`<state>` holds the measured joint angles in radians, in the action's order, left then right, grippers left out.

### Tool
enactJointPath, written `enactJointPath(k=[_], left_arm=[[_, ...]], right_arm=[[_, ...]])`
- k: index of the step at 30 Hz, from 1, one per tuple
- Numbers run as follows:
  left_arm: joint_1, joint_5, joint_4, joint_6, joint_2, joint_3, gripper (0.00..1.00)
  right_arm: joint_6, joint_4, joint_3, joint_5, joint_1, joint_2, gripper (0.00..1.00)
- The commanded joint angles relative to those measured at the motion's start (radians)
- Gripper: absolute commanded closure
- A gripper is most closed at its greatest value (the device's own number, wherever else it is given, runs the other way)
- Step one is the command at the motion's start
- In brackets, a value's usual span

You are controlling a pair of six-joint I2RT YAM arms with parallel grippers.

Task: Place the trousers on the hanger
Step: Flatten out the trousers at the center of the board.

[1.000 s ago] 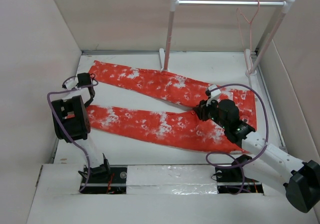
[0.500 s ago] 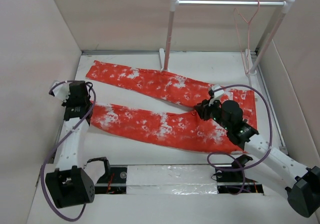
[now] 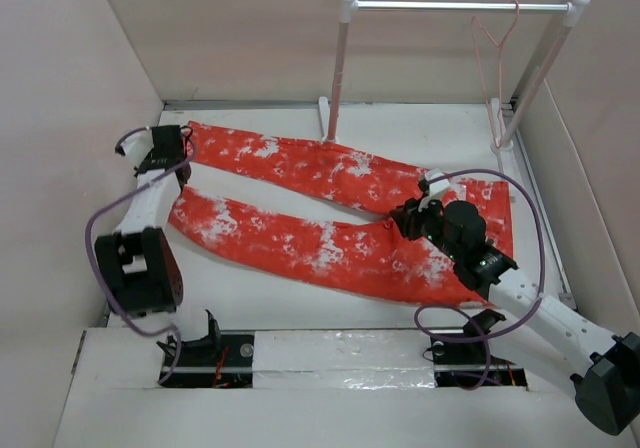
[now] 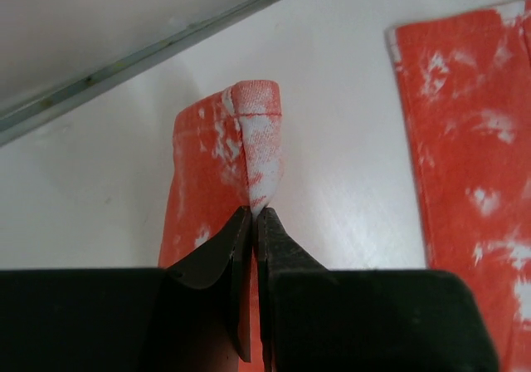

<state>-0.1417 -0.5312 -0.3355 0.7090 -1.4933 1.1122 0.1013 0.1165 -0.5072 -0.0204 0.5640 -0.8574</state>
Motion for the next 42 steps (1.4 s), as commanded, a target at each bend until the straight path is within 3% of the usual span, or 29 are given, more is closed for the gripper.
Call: enactJointPath(k=[1, 8, 10, 15, 18, 21, 22, 23, 25, 26, 27, 28, 32, 33, 35, 36, 37, 40, 42], left_arm=[[-0.027, -0.038, -0.006, -0.022, -0.158, 0.187, 1.00], [-0.036, -0.066, -0.077, -0.062, -0.456, 0.466, 1.00], [-0.036, -0.046, -0.118, -0.074, -0.551, 0.552, 0.94], [-0.004, -0.039, -0.100, -0.106, -0.611, 0.607, 0.42], [-0.004, -0.036, -0.095, -0.124, -0.585, 0.603, 0.35], [-0.004, -0.053, -0.071, -0.143, -0.510, 0.522, 0.36], [-0.004, -0.047, -0.050, -0.144, -0.449, 0.484, 0.39], [-0.004, -0.041, -0.028, -0.144, -0.417, 0.435, 0.41], [-0.024, -0.006, 0.051, -0.135, -0.333, 0.289, 0.60], [-0.036, 0.014, 0.061, -0.123, -0.317, 0.250, 0.69], [-0.053, 0.036, 0.072, -0.111, -0.305, 0.195, 0.88], [-0.085, 0.072, 0.067, -0.091, -0.289, 0.177, 0.98], [-0.163, 0.181, 0.087, -0.060, -0.249, 0.074, 1.00], [-0.182, 0.201, 0.105, -0.057, -0.240, 0.036, 0.93], [-0.229, 0.240, 0.130, -0.052, -0.222, 0.000, 0.81], [-0.242, 0.244, 0.145, -0.054, -0.222, -0.020, 0.68], [-0.254, 0.247, 0.148, -0.052, -0.234, -0.023, 0.63], [-0.292, 0.287, 0.159, -0.052, -0.263, -0.018, 0.51], [-0.292, 0.303, 0.180, -0.054, -0.286, -0.015, 0.50]], right_arm=[[-0.003, 0.021, 0.010, 0.056, 0.000, 0.004, 0.68], [-0.005, 0.023, 0.004, 0.074, -0.009, -0.022, 0.68], [-0.006, 0.026, 0.003, 0.077, -0.009, -0.029, 0.68], [-0.009, 0.031, 0.001, 0.071, -0.009, -0.045, 0.68], [-0.009, 0.032, -0.001, 0.059, -0.009, -0.046, 0.65], [-0.009, 0.026, -0.004, 0.047, -0.009, -0.043, 0.62], [-0.014, 0.014, -0.008, 0.046, -0.009, -0.037, 0.64], [-0.015, 0.003, -0.010, 0.045, -0.009, -0.026, 0.74], [-0.012, 0.008, -0.001, 0.050, -0.009, 0.003, 1.00], [-0.008, 0.014, 0.007, 0.054, -0.009, 0.011, 1.00], [-0.005, 0.018, 0.013, 0.057, -0.009, 0.023, 1.00], [-0.002, 0.012, 0.013, 0.060, -0.009, 0.026, 1.00], [0.018, -0.032, 0.012, 0.154, -0.009, 0.038, 1.00], [0.027, -0.047, 0.012, 0.164, -0.018, 0.041, 1.00], [0.049, -0.060, 0.013, 0.180, -0.038, 0.052, 0.91], [0.052, -0.070, 0.015, 0.178, -0.048, 0.058, 0.87], [0.061, -0.077, 0.016, 0.172, -0.071, 0.067, 0.78], [0.078, -0.106, 0.032, 0.155, -0.105, 0.119, 0.56], [0.092, -0.139, 0.054, 0.162, -0.121, 0.159, 0.49]])
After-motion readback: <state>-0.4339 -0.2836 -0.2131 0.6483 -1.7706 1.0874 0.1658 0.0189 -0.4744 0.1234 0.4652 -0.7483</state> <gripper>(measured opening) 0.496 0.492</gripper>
